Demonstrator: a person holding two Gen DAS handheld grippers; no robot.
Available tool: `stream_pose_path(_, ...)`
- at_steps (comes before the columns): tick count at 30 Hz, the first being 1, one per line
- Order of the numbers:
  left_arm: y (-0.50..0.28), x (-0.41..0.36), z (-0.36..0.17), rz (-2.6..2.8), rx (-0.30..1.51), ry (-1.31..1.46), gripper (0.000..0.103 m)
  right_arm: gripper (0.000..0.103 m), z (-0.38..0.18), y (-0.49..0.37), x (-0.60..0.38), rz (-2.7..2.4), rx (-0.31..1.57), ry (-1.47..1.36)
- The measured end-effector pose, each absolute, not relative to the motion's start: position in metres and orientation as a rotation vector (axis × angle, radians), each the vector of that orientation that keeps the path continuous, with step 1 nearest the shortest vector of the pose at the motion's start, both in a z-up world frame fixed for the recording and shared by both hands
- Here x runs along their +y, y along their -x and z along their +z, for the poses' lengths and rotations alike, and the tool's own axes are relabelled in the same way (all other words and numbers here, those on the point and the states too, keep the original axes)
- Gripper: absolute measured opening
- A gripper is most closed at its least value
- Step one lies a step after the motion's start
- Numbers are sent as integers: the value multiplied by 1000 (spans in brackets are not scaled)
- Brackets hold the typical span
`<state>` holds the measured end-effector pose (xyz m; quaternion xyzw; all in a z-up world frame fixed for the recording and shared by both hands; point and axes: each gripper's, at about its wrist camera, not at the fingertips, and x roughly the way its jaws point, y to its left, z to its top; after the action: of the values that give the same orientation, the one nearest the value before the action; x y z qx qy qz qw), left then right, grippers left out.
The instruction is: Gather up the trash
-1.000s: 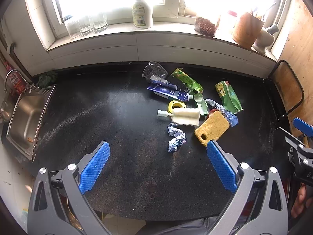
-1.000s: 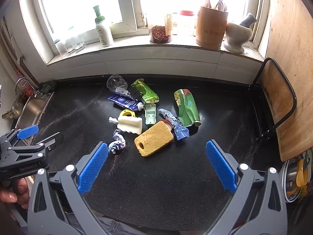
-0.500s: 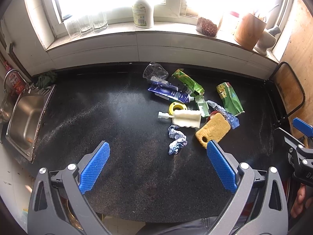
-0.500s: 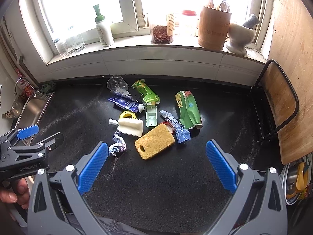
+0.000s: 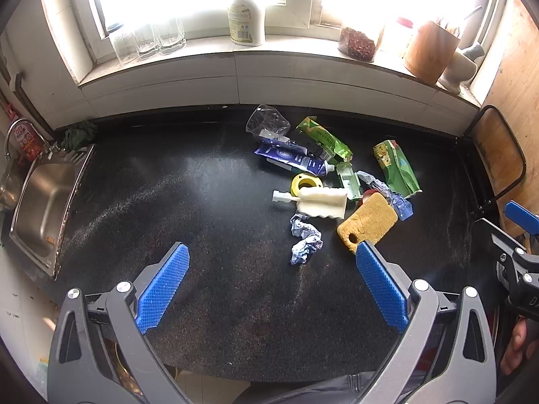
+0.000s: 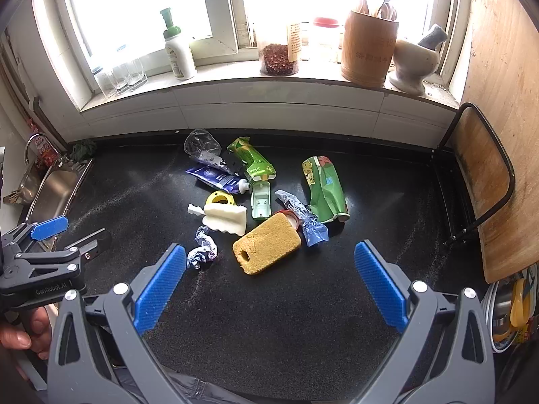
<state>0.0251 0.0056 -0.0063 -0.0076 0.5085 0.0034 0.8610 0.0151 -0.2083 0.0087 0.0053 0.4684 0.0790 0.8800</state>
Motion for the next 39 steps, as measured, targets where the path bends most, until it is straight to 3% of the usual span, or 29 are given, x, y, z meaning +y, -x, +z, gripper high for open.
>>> stream_pose_path(23, -30, 0, -20, -4, 1107, 9, 97, 97, 0, -23, -230, 150, 974, -34)
stream_pose_path(39, -99, -24, -148, -80, 1193, 10, 96, 97, -110, -136, -279, 172, 1058, 9)
